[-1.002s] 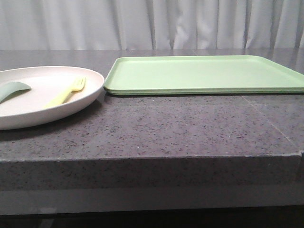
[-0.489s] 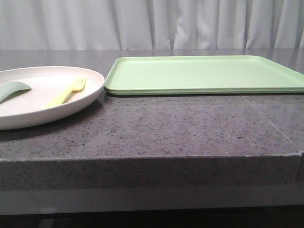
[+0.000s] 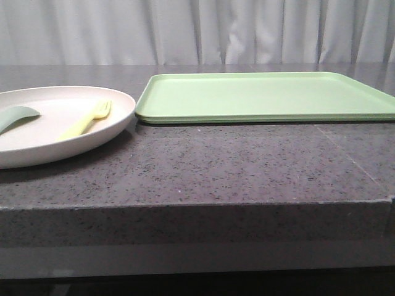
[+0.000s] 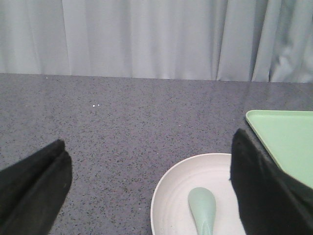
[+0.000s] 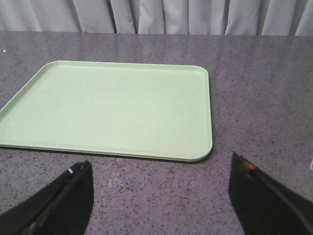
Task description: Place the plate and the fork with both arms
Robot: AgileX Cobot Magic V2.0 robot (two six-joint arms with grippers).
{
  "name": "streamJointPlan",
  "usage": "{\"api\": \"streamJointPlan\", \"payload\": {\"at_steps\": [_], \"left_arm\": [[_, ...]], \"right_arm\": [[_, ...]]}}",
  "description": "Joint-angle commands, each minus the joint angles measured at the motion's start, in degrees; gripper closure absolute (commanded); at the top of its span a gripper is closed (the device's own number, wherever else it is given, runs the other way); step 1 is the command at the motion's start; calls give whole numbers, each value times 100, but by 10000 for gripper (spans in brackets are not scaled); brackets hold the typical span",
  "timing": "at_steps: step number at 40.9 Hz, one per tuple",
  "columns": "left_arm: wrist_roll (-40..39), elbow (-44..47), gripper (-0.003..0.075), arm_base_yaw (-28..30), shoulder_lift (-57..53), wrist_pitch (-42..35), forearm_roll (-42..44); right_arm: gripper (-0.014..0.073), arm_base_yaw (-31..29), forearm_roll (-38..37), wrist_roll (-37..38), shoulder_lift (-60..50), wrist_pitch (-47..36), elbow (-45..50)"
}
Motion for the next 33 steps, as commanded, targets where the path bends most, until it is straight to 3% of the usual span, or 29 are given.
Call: {"api": "streamJointPlan", "payload": {"at_steps": [1,16,24,33], "left_arm": [[0,-454,82,9,475,-61,-86],[0,-2225,82,9,2891,2215,-45],[0,-2823,82,9,3693,2808,257],[-46,-3012,82,22,4303,2977,290]], "right_arm": [[0,-1,-22,-59,65,-407,-214],[0,-1,-22,-59,65,-390,-214],[0,-1,-22,-59,65,-324,-214],[0,-1,-22,-59,65,-311,-214]]}}
